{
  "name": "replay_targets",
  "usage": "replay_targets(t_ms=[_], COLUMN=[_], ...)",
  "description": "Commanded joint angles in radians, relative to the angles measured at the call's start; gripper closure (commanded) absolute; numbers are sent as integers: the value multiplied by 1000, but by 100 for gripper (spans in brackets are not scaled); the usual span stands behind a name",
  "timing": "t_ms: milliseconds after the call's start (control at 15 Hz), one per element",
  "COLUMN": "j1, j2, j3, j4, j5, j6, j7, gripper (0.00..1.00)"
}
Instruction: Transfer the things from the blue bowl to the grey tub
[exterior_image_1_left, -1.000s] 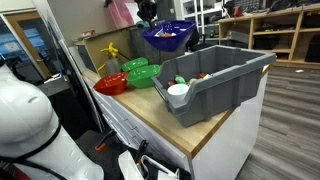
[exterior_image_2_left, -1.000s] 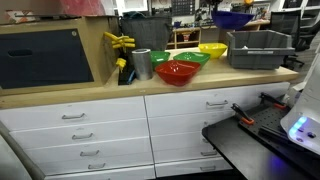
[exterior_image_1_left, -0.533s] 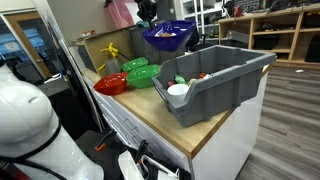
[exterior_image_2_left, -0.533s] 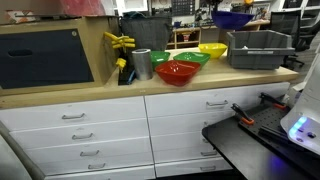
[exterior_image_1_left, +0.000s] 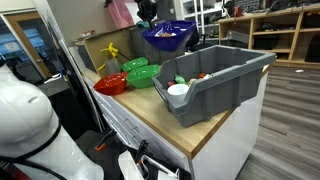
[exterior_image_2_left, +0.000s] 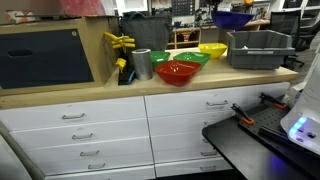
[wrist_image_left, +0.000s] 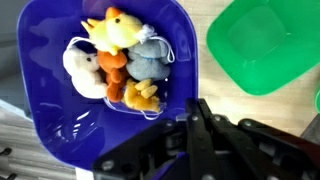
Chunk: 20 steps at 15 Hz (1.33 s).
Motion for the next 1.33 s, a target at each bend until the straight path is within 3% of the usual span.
replay_targets(t_ms=[0,333,1267], j1=[0,-2,-74], j2=[2,-7,-98], j3=[2,-3,-121], j4=[2,-16,-3], j5=[4,66,493], j6=[-6,-6,-36], j7=[0,-8,-56], gripper=[99,99,99])
